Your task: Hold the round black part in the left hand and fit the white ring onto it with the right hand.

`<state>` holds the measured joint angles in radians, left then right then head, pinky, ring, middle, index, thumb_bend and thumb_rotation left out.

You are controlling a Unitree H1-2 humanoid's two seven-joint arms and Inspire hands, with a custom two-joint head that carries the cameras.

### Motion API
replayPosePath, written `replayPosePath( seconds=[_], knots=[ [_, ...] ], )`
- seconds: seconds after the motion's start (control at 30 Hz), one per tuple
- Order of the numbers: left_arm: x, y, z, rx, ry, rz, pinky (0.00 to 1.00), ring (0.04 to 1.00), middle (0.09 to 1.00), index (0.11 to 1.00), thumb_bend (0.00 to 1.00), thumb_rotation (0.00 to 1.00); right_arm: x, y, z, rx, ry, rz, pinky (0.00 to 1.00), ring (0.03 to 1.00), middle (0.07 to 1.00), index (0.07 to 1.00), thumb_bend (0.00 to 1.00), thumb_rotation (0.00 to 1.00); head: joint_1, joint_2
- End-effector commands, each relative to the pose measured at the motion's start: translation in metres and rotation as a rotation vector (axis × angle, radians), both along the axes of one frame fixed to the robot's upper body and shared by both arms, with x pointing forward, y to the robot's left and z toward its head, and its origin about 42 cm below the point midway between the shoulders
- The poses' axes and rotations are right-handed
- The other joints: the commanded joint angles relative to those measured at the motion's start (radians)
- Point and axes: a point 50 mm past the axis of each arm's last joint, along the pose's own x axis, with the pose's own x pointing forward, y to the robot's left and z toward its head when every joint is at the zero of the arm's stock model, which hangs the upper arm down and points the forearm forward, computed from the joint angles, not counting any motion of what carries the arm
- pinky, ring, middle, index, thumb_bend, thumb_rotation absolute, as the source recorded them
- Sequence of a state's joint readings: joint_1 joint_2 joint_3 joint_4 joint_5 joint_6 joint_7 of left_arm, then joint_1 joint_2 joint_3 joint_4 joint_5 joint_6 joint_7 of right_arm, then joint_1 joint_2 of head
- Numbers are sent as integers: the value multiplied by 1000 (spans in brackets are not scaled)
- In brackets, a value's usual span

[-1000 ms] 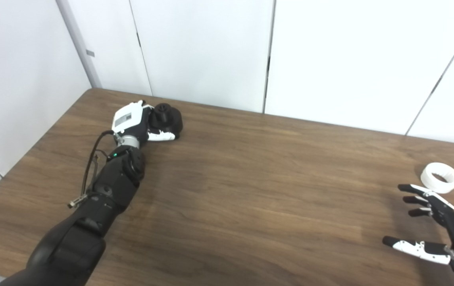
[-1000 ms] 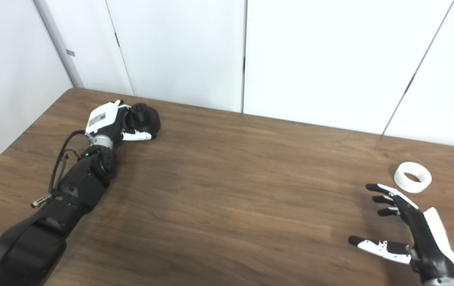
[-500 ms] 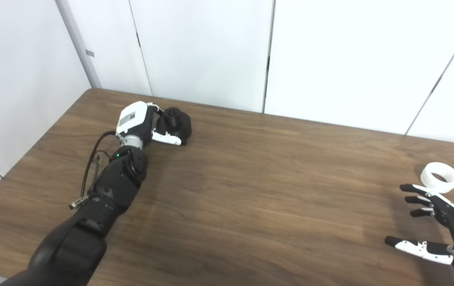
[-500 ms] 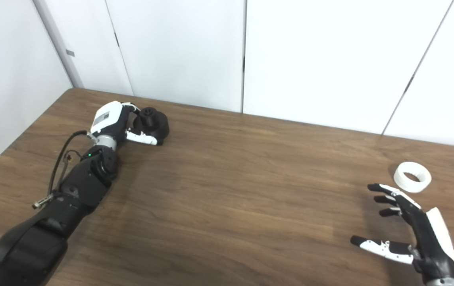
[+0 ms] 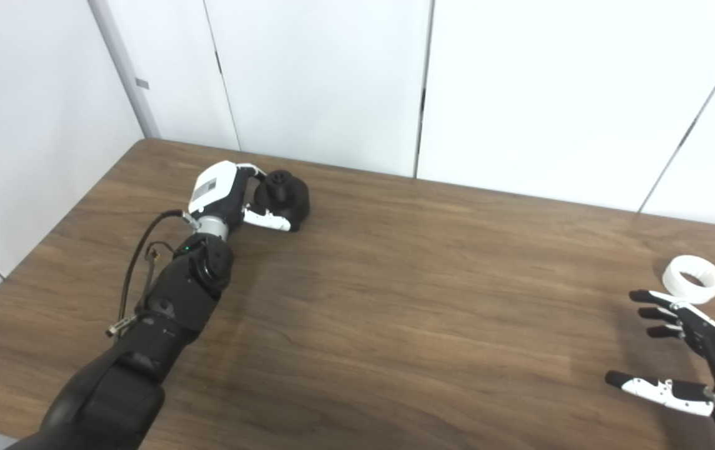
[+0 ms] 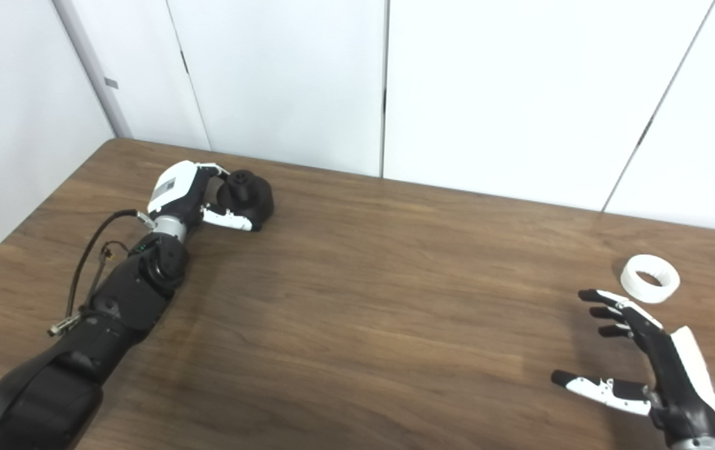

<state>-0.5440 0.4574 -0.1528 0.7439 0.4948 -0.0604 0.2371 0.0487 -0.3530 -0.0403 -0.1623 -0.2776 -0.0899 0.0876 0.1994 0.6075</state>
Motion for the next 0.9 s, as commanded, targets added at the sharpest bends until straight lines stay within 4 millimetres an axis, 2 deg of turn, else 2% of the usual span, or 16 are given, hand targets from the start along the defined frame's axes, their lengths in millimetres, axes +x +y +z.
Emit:
replayPosePath(
  seconds=[0.0, 0.3, 0.43, 0.7, 0.87],
  knots=[
    [9, 9, 30, 11, -76, -73, 933, 974, 896, 485, 524, 68, 5, -1, 16, -20, -72, 23, 657, 762, 830, 760, 680, 136, 0, 2],
    [5, -5, 32, 16, 4, -307, 900, 987, 927, 488, 522, 75, 7, 0, 16, -15, -72, 26, 645, 756, 829, 758, 684, 147, 1, 5],
    [5, -15, 32, 8, 40, -394, 948, 998, 935, 488, 522, 76, 7, 1, 18, -17, -70, 28, 636, 757, 831, 758, 681, 147, -2, 7],
    [-1, -47, 27, 15, 89, -564, 982, 1000, 941, 487, 522, 72, 8, 3, 20, -10, -69, 25, 619, 750, 829, 756, 684, 138, -4, 12],
    [-10, -71, 19, 11, 84, -659, 950, 999, 932, 486, 523, 71, 9, 4, 21, -12, -79, 30, 625, 752, 830, 757, 680, 121, -7, 13]
  ],
)
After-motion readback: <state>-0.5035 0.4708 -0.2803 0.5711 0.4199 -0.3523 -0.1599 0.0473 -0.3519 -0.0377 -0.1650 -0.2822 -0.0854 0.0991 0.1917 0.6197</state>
